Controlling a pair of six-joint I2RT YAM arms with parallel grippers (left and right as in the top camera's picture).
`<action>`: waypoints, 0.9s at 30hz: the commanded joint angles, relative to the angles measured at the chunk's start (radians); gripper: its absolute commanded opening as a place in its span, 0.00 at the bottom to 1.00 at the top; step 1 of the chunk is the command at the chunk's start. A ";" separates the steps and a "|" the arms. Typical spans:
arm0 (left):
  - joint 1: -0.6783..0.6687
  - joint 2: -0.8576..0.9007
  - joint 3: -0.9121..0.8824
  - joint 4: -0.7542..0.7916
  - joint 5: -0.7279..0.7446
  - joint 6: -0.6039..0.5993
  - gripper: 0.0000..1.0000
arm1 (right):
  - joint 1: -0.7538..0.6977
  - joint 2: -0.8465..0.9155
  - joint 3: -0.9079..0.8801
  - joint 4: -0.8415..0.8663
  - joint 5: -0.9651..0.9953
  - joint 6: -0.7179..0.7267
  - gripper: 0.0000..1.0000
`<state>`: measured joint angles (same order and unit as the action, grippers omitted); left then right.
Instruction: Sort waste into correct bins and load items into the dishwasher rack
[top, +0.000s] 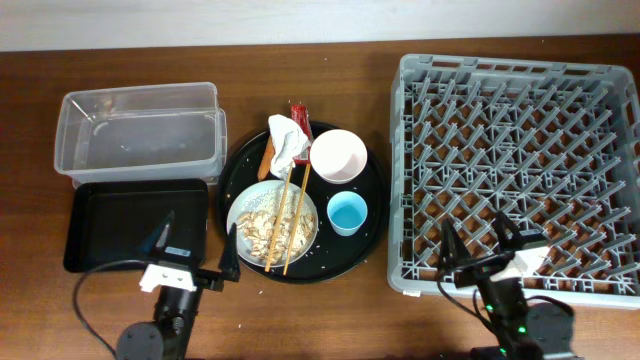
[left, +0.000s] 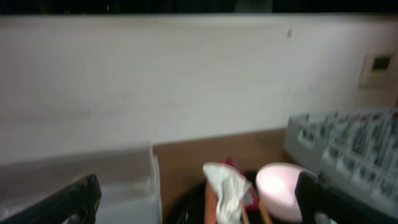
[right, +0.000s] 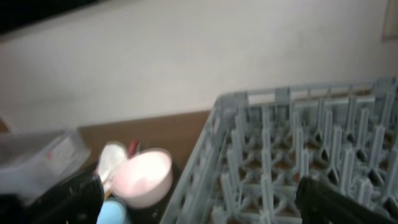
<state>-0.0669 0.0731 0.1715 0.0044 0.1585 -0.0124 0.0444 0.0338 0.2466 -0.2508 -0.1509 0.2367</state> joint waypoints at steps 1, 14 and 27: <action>0.004 0.208 0.234 -0.152 0.019 -0.044 0.99 | -0.006 0.119 0.228 -0.180 -0.049 0.002 0.98; -0.011 1.265 1.168 -0.847 0.500 -0.071 0.99 | -0.007 0.910 0.925 -0.748 -0.123 0.004 0.98; -0.408 1.840 1.168 -0.462 -0.181 -0.246 0.68 | -0.006 1.209 0.926 -0.861 0.012 0.120 0.98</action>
<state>-0.4767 1.8301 1.3296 -0.4965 0.0849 -0.2291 0.0444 1.2446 1.1614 -1.1034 -0.1543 0.3443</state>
